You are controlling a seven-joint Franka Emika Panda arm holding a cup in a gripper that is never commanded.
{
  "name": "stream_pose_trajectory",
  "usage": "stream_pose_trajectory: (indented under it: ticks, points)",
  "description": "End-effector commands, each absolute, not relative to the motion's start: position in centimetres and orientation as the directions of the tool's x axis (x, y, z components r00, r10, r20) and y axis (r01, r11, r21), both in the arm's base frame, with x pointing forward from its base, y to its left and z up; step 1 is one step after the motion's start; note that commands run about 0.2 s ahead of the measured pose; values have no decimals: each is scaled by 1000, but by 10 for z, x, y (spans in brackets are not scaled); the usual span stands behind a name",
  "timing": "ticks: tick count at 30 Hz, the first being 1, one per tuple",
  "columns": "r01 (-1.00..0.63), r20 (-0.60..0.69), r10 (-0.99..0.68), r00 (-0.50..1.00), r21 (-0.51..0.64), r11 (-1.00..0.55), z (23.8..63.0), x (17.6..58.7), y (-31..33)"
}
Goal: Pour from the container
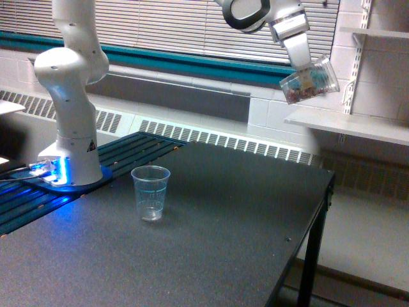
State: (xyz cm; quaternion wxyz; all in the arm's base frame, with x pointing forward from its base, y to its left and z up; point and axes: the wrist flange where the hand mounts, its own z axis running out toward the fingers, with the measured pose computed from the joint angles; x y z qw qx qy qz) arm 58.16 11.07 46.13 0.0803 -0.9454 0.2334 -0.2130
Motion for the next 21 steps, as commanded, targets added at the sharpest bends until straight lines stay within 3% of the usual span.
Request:
stream_pose_trajectory:
  ticks: [1, 21]
  points:
    - [-400, 368, -466, 805, -246, -883, 459, 581, 118]
    - [-427, 400, -473, 785, -205, -881, 446, 558, 88]
